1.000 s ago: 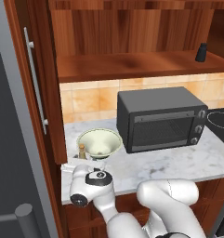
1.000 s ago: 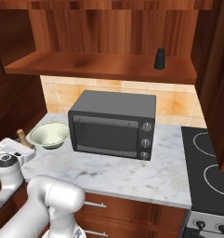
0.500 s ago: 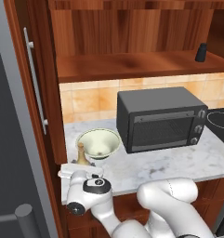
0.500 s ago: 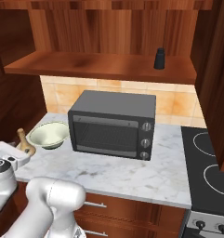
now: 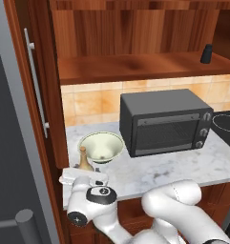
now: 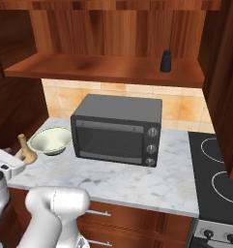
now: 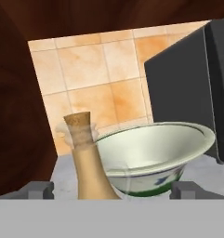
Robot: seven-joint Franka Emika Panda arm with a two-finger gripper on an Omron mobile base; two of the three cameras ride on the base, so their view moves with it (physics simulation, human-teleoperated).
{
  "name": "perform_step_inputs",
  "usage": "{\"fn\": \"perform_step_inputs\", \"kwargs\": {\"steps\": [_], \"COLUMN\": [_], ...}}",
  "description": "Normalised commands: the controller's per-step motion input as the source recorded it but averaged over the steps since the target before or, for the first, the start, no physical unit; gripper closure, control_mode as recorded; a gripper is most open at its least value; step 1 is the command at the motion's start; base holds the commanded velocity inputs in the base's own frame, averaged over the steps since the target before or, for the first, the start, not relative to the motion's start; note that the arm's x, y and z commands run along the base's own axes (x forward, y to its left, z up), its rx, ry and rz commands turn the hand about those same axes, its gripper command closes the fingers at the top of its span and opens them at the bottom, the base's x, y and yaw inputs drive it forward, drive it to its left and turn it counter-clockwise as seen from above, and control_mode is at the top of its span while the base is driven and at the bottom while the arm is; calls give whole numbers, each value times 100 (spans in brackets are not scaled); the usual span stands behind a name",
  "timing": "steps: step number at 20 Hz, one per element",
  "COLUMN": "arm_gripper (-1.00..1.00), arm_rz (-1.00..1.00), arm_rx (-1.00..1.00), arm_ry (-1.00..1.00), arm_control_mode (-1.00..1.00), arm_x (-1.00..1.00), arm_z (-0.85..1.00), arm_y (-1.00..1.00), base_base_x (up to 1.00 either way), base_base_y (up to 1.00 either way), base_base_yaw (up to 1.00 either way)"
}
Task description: Retrieve the bottle and the shaker from the cabinet and place them next to the mixing bowl on the counter. Then add garlic from the fridge to the mixing bowl.
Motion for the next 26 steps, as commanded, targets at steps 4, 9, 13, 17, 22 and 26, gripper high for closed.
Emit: {"fn": "perform_step_inputs", "kwargs": {"steps": [4, 9, 13, 17, 22, 26], "arm_gripper": [-100, -100, -100, -100, -100, -100], "arm_rz": [-7, -6, 0, 0, 3, 5], "arm_rx": [-1, 0, 6, 21, 34, 35], "arm_ry": [6, 4, 0, 0, 4, 15], "arm_control_mode": [-100, -100, -100, -100, -100, -100], "arm_x": [-72, -43, -15, -1, 0, 0], "arm_z": [33, 47, 71, 82, 86, 98], "arm_y": [-36, -84, -100, -100, -100, -97], "base_base_x": [0, 0, 0, 0, 0, 0], "base_base_y": [0, 0, 0, 0, 0, 0], "base_base_yaw": [0, 0, 0, 0, 0, 0]}}
